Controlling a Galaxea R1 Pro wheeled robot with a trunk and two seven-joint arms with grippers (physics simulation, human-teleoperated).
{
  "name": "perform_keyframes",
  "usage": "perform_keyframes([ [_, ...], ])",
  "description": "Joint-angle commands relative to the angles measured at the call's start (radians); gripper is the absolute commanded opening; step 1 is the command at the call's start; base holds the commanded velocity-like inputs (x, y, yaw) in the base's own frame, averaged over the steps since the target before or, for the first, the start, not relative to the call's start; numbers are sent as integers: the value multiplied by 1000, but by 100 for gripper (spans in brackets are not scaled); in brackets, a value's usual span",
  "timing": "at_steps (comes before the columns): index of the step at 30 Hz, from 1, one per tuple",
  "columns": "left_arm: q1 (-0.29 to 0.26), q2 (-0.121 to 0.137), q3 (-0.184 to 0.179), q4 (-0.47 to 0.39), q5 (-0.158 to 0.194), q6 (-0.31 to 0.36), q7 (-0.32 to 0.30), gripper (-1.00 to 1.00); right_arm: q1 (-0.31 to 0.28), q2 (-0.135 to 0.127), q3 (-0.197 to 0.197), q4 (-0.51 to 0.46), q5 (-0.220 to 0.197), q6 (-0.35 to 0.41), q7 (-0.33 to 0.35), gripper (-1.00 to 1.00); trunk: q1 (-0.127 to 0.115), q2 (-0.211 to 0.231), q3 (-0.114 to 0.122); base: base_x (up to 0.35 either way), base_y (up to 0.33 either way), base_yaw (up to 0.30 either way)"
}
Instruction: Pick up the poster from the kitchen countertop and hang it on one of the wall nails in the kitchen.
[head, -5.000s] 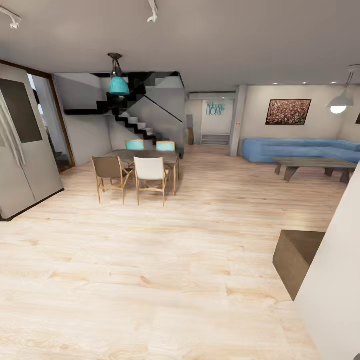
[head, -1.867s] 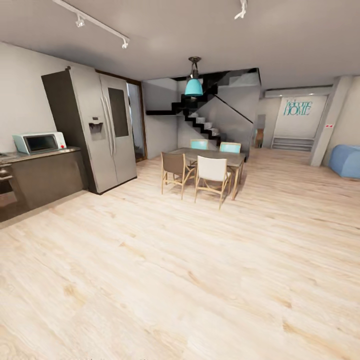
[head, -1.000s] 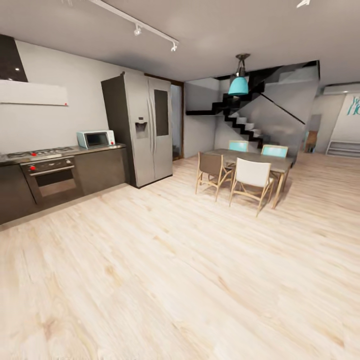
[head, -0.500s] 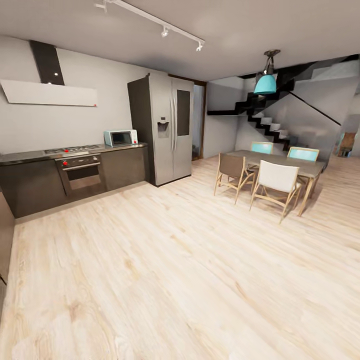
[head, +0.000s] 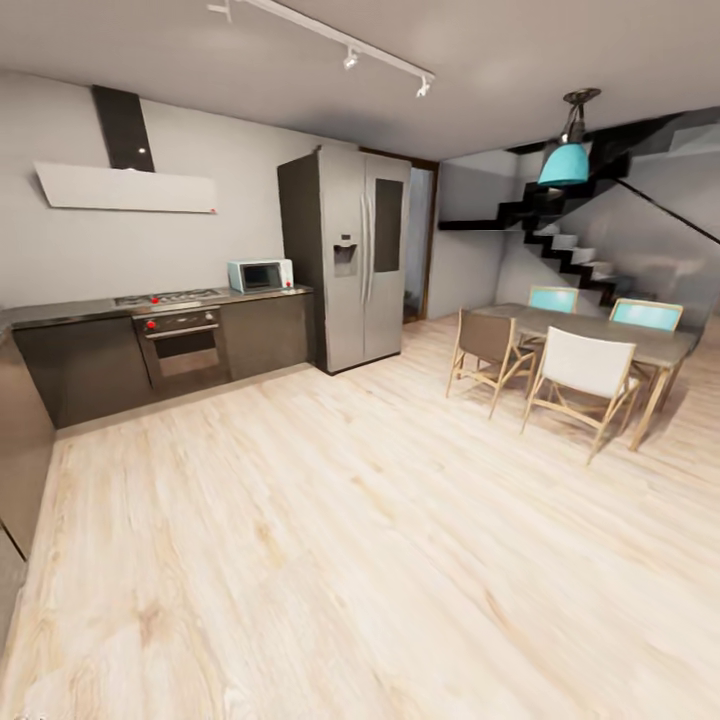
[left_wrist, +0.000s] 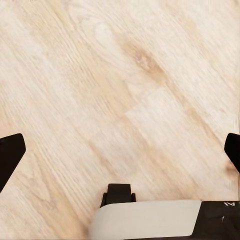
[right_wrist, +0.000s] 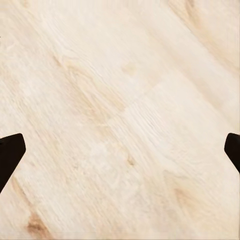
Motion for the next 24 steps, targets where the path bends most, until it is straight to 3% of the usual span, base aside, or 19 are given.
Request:
perform_keyframes([
  [1,0,0,2,-1,0,-1,0,100,-1,0,0,1,1,-3,0,100,0,0,-1,240,-228,276],
  [24,0,1,2,-2,0,-1,0,100,-1,1,2,3,2,-31,-2,100,0,0,-1,244,-230,288],
])
